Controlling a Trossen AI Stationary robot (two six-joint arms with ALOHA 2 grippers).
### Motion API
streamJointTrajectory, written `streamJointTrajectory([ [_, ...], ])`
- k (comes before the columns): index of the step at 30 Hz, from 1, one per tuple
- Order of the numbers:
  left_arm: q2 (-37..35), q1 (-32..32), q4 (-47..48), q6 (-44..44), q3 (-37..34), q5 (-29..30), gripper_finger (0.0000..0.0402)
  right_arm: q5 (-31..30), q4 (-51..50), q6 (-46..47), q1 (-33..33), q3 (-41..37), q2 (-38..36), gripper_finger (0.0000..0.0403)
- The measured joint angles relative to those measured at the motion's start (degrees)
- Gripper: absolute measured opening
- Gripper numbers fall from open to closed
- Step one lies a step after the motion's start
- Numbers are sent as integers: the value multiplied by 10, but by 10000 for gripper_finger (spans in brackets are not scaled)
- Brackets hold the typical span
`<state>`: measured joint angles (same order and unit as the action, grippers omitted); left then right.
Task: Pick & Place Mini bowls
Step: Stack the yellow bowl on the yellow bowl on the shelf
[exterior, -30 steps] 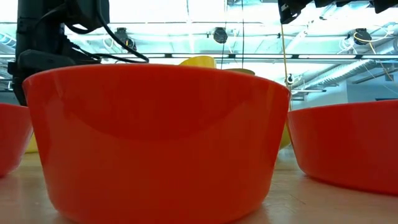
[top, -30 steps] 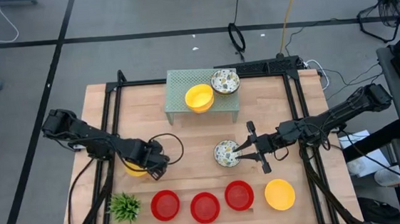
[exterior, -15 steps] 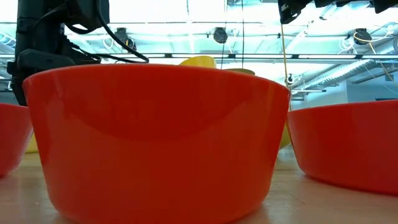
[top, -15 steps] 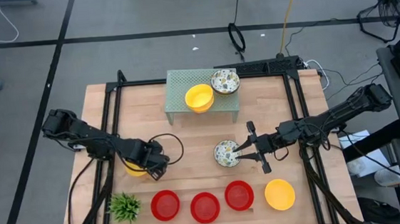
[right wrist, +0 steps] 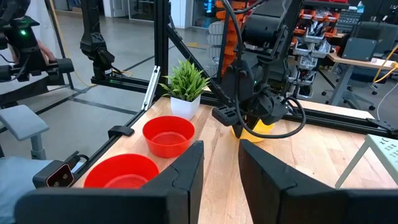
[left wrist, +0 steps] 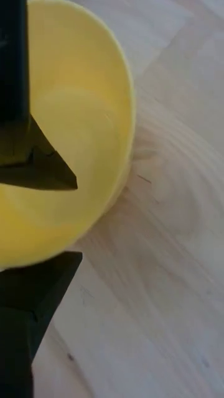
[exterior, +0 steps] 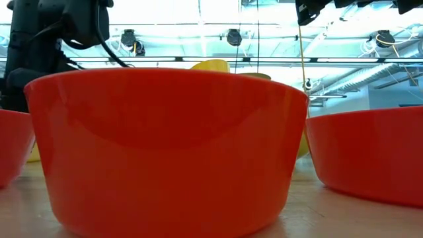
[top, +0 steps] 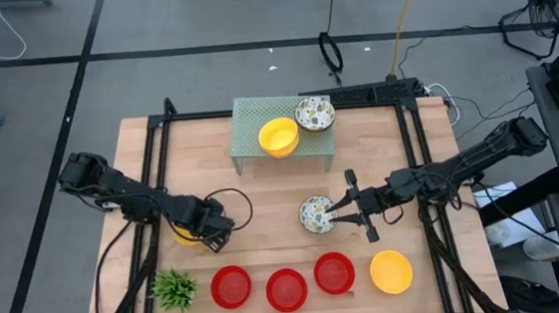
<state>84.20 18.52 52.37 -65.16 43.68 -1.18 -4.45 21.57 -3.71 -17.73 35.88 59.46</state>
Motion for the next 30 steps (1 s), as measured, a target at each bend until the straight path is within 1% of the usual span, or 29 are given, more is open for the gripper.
streamJointTrajectory([
  [3,0,0,-3,6,0,1,130,0,0,0,0,0,0,89],
  [9,0,-1,-5,31,0,-8,19,0,0,0,0,0,0,89],
  [10,0,-3,-6,34,0,-11,12,0,0,0,0,0,0,89],
  [15,0,-5,-29,64,5,-17,14,0,0,0,0,0,0,89],
  [18,0,-6,-31,82,23,-16,6,0,0,0,0,0,0,89],
  [20,0,-6,-31,93,40,-5,8,0,0,0,0,0,0,89],
  [23,0,-6,-32,121,73,12,11,0,0,0,0,0,0,89],
  [25,0,-6,-34,145,99,27,7,0,0,0,0,0,0,89],
  [30,0,-6,-33,218,182,77,11,0,0,0,0,0,0,89],
])
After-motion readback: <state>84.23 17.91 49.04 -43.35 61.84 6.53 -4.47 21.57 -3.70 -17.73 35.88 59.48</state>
